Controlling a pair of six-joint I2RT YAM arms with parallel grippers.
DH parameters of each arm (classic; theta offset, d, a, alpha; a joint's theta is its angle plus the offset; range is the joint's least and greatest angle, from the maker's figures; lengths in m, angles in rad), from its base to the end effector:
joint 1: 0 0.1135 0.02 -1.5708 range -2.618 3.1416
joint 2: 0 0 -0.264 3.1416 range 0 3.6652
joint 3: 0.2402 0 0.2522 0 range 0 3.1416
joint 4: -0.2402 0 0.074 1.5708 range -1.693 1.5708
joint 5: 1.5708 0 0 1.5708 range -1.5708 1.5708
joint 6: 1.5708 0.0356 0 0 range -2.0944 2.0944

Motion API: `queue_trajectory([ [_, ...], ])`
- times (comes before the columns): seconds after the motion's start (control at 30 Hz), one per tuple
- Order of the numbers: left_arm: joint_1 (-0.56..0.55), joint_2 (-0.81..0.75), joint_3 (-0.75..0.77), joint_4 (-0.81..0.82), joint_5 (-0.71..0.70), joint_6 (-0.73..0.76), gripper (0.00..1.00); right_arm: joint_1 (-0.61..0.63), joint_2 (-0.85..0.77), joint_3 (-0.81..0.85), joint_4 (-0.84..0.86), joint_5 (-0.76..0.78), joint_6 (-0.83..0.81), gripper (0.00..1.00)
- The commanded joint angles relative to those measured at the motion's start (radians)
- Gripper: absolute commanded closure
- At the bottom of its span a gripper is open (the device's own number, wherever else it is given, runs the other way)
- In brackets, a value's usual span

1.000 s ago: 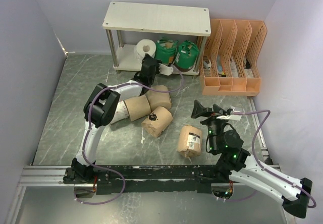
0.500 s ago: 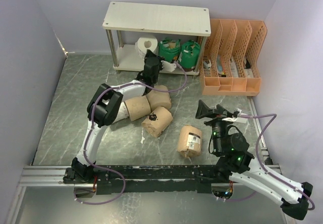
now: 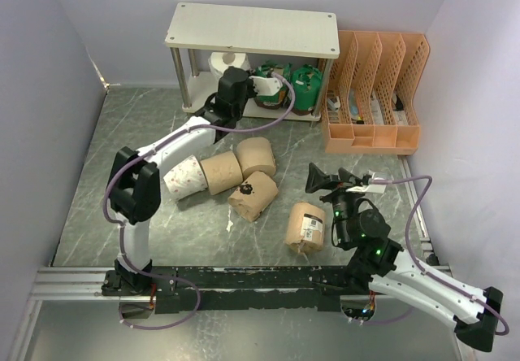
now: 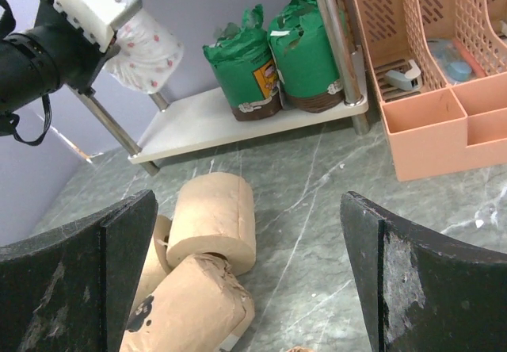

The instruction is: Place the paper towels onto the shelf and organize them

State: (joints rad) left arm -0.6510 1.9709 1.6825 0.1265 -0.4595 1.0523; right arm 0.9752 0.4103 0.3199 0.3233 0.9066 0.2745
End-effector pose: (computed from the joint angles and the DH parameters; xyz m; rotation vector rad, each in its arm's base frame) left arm 0.3908 -0.2779 0.3274 1.0762 1.3998 0.6903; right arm 0.0909 0.0841 0.2786 0.2891 1.4123 0.4233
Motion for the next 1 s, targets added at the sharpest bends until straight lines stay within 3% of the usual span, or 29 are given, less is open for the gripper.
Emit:
queue_trajectory([
  [0.0,-0.007,0.03,0.008,0.029,0.017,-0.018,0.93,-0.004,-0.028,0.024,-0.034,-0.004,0.041,0.0],
  [0.33,-0.004,0.191,0.1,0.038,0.027,-0.018,0.93,-0.004,-0.167,0.014,-0.108,0.033,-0.007,0.0],
  [0.73,-0.019,0.254,0.158,0.04,-0.049,0.015,0.93,-0.004,-0.127,0.016,-0.088,0.067,-0.015,0.0],
  [0.87,-0.024,0.215,0.198,-0.071,0.011,-0.066,0.93,-0.004,-0.108,0.017,-0.076,0.058,-0.013,0.0],
  [0.97,-0.029,0.234,0.337,-0.27,0.046,-0.182,0.93,-0.004,-0.088,0.018,-0.078,0.052,-0.003,0.0],
])
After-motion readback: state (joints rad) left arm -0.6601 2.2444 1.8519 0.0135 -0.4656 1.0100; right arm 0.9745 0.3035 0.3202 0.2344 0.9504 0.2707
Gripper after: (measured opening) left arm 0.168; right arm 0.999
